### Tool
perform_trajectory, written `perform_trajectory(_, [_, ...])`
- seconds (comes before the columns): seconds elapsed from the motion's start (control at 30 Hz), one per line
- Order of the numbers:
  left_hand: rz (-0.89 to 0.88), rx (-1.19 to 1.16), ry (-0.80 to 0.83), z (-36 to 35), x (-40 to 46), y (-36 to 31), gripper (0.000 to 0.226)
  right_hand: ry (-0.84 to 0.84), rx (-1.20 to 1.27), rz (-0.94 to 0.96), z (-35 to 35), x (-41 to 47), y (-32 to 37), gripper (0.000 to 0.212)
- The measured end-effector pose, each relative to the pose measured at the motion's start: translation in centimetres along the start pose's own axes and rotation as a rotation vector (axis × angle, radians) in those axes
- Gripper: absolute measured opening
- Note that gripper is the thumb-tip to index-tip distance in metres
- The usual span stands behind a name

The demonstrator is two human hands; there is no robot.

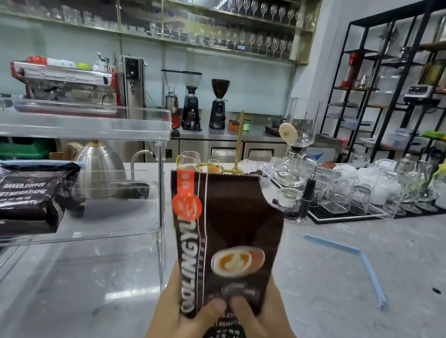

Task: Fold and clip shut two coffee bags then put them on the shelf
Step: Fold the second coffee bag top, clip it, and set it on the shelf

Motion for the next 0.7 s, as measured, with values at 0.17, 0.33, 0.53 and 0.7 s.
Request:
perform_trajectory(0.17, [0.019,0.083,0.01,1.0,0.3,1.3,0.055,0.044,-0.105,-0.076,0.4,0.2,-1.3,0.043])
perform_trajectory(0.33, [0.008,0.014,-0.041,1.4,0.5,0.9,0.066,0.081,-0.047,-0.117,0.3,0.3,-0.9,0.04])
perform_trajectory(0.53, [0.038,-0.092,-0.138,1.2,0.8,0.1,0.085,0.084,0.005,-0.175,0.1,0.1,-0.9,0.051])
perform_trajectory(0.7, [0.075,-0.174,-0.121,1.4,0.8,0.0,0.069,0.074,0.011,-0.178,0.1,0.2,-0.8,0.05])
Point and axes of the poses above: each hand's wrist, its own x-axis towards the middle knuckle, its own z-axis out of the back of the hand, y = z × x, the point moved 1 cm from there along x, towards the middle knuckle
